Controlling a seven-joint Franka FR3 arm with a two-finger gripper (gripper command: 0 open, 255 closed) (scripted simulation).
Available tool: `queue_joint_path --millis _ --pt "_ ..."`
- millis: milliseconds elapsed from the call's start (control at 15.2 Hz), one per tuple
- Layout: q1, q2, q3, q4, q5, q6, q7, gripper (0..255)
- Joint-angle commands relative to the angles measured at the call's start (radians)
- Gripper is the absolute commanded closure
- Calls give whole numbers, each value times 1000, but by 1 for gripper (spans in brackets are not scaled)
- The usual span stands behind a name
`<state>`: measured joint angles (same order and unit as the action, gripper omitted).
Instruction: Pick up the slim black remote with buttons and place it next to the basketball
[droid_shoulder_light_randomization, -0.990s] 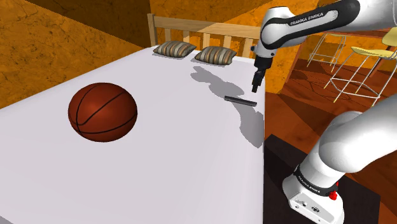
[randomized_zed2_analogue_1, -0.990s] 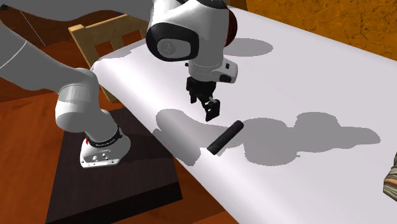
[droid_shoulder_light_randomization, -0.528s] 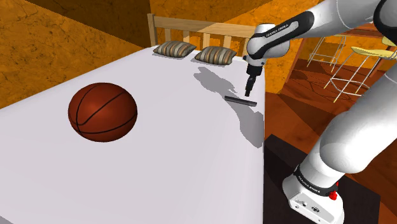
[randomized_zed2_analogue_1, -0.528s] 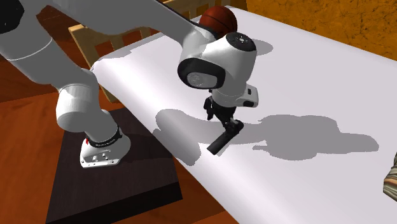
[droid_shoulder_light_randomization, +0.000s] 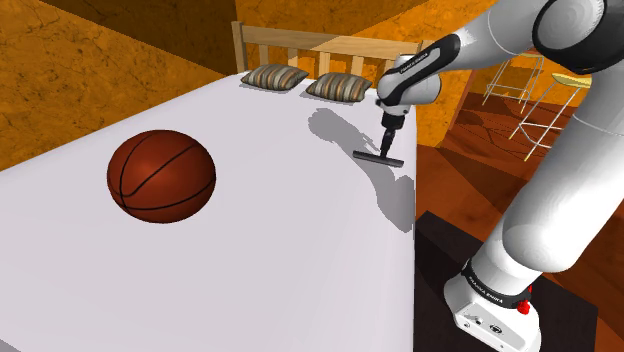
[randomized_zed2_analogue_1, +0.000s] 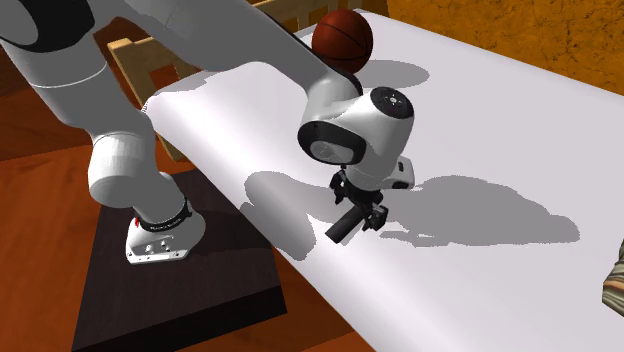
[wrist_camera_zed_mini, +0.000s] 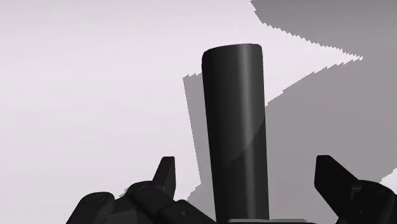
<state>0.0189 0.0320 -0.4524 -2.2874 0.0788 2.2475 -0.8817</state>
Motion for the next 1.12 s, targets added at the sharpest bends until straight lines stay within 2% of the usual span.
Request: queue_joint_path --millis 0,66,594,660,1056 --pt "1 20 2 -10 13 28 -9 0" --pt "0 34 3 -18 23 48 -16 0" --pt "0 34 3 -18 23 48 -16 0" --pt "0 34 3 -18 23 48 -16 255" --pt "0 32 2 -20 22 49 -17 255"
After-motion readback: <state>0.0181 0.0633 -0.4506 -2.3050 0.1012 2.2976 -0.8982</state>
